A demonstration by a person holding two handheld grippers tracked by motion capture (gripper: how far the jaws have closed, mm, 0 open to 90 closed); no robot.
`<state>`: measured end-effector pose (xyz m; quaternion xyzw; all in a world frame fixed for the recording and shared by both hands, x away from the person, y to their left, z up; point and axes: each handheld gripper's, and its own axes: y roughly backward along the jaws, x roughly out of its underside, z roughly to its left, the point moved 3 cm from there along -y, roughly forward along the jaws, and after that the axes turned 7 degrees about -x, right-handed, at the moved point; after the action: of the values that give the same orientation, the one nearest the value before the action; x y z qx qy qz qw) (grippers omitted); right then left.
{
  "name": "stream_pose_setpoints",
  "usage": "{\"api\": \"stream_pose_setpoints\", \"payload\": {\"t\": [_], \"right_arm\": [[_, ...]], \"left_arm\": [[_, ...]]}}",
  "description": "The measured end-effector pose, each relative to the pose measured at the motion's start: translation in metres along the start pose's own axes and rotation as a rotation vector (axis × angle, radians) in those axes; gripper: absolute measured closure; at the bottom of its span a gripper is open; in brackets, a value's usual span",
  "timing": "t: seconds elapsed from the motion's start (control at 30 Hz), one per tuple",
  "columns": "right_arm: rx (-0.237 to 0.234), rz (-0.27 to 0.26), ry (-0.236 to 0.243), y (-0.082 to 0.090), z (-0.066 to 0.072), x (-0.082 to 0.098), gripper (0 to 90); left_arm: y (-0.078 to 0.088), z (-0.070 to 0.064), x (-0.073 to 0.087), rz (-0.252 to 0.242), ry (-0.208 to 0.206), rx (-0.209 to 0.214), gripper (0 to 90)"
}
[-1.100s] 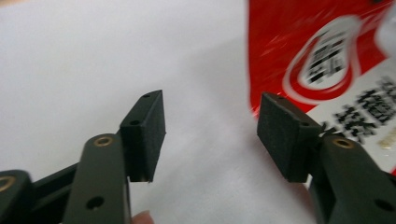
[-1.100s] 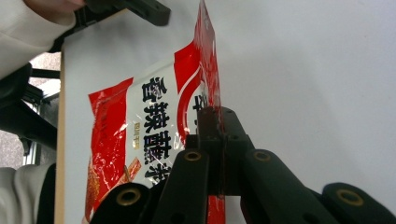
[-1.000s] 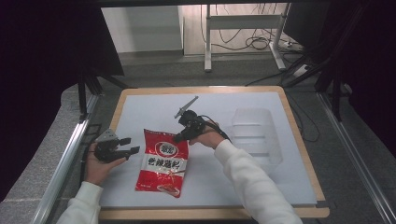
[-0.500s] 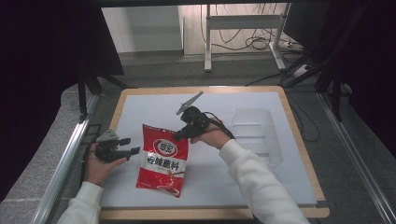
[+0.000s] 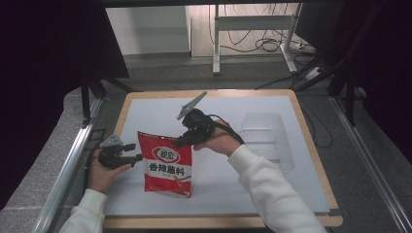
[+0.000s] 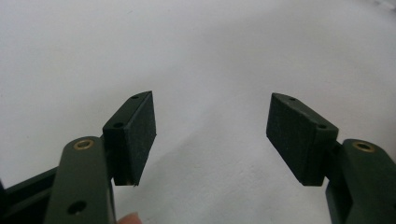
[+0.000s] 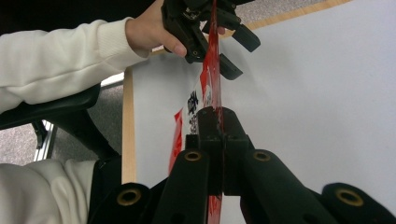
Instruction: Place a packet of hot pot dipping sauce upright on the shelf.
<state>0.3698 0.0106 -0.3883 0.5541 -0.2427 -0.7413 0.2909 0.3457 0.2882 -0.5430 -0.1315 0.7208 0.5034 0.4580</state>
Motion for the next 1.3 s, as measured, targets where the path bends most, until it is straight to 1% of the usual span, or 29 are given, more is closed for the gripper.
{"api": "stream_pose_setpoints", "payload": {"t": [0.1,0.2,0.27,0.3,0.43,0.5,0.53,0.6,0.63,0.73,0.87,1.03,1.07,1.17,1.3], "right_arm": [[-0.014,0.007,0.008,0.004,0.005,-0.003,89.5],[-0.024,0.009,0.029,0.006,0.010,-0.007,89.5],[-0.018,0.009,0.041,0.008,0.013,-0.009,89.5],[-0.020,0.008,0.037,0.008,0.015,-0.010,89.6],[-0.012,0.008,0.047,0.013,0.017,-0.013,89.6],[-0.003,0.005,0.050,0.016,0.018,-0.015,89.6],[0.004,0.004,0.060,0.018,0.018,-0.016,89.5],[0.008,0.006,0.058,0.023,0.019,-0.017,89.6],[0.011,0.004,0.068,0.026,0.019,-0.017,89.6],[0.027,-0.001,0.065,0.035,0.018,-0.018,89.6],[0.049,-0.016,0.067,0.046,0.016,-0.016,89.6],[0.083,-0.021,0.067,0.057,0.013,-0.010,89.6],[0.095,-0.020,0.058,0.060,0.013,-0.008,89.6],[0.109,-0.021,0.056,0.066,0.011,-0.005,89.6],[0.133,-0.024,0.036,0.077,0.008,-0.001,89.6]], "left_arm": [[0.000,0.000,0.000,-0.001,0.001,-0.001,32.6],[0.001,0.000,0.000,-0.006,0.002,0.001,32.3],[0.002,0.000,0.000,-0.006,0.004,0.000,32.2],[0.002,0.000,0.000,-0.006,0.005,0.002,32.1],[0.001,0.000,0.001,-0.005,0.009,0.002,31.9],[0.000,0.001,0.002,-0.003,0.009,0.001,31.9],[0.000,0.001,0.002,-0.002,0.008,0.001,31.8],[0.000,0.001,0.002,-0.001,0.006,-0.001,31.8],[0.000,0.001,0.002,-0.002,0.005,-0.002,31.8],[0.000,0.001,0.002,-0.001,0.004,-0.002,31.7],[-0.001,0.000,0.002,0.004,0.003,-0.002,31.6],[-0.002,-0.001,0.003,0.010,-0.002,-0.002,31.6],[-0.002,-0.001,0.003,0.010,-0.002,-0.002,31.6],[-0.003,-0.002,0.003,0.014,-0.006,-0.003,31.6],[-0.004,-0.003,0.003,0.017,-0.011,-0.004,31.6]]}}
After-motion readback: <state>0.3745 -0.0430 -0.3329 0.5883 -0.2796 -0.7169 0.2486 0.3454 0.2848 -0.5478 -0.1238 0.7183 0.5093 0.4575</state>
